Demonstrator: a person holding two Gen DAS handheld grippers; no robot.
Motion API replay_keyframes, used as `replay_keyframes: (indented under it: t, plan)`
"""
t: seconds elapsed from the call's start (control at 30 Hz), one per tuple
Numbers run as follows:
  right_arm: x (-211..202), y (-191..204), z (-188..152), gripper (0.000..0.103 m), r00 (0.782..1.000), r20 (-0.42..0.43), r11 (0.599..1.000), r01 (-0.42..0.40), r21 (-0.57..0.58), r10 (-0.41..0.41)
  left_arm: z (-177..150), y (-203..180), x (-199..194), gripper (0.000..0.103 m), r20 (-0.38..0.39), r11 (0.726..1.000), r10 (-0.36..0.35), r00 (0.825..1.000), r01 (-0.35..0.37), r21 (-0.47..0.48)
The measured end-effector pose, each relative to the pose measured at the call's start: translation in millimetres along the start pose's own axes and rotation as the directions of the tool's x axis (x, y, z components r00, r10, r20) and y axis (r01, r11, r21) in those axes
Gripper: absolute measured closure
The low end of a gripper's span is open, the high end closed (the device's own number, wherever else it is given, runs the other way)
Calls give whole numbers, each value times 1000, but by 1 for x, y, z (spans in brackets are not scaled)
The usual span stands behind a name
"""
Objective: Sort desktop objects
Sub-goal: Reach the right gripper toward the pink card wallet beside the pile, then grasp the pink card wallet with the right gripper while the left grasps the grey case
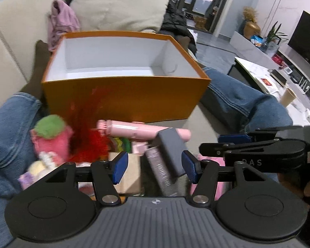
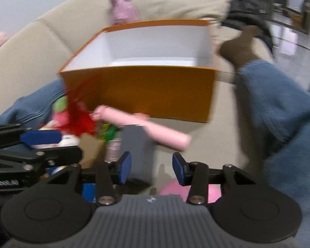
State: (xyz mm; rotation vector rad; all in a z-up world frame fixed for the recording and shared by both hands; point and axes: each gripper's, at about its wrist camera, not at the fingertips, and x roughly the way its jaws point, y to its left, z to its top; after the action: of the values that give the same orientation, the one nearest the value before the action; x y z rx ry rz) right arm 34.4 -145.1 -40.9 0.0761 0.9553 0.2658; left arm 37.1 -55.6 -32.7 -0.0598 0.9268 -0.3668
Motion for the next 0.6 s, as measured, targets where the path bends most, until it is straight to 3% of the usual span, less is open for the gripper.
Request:
replay_keyframes:
  t: [0.1, 0.27, 0.53, 0.6]
  plan:
    - [15, -20, -2, 53, 995, -86, 998, 53, 37, -49, 9, -9, 16, 35, -44, 1000, -15, 999, 15, 11]
    - [34, -30, -4, 50, 983, -177, 999, 40, -25, -44, 22, -29, 43, 35, -120, 997, 18, 993, -9, 80]
    - [48, -40, -5, 47, 974, -223, 997, 14, -73, -30, 35, -35, 77, 36, -213, 997, 65, 975, -52, 65]
    - [51, -43, -5, 46, 972, -235, 997, -6, -75, -12, 36, -38, 81, 44, -224, 995, 75, 972, -59, 81]
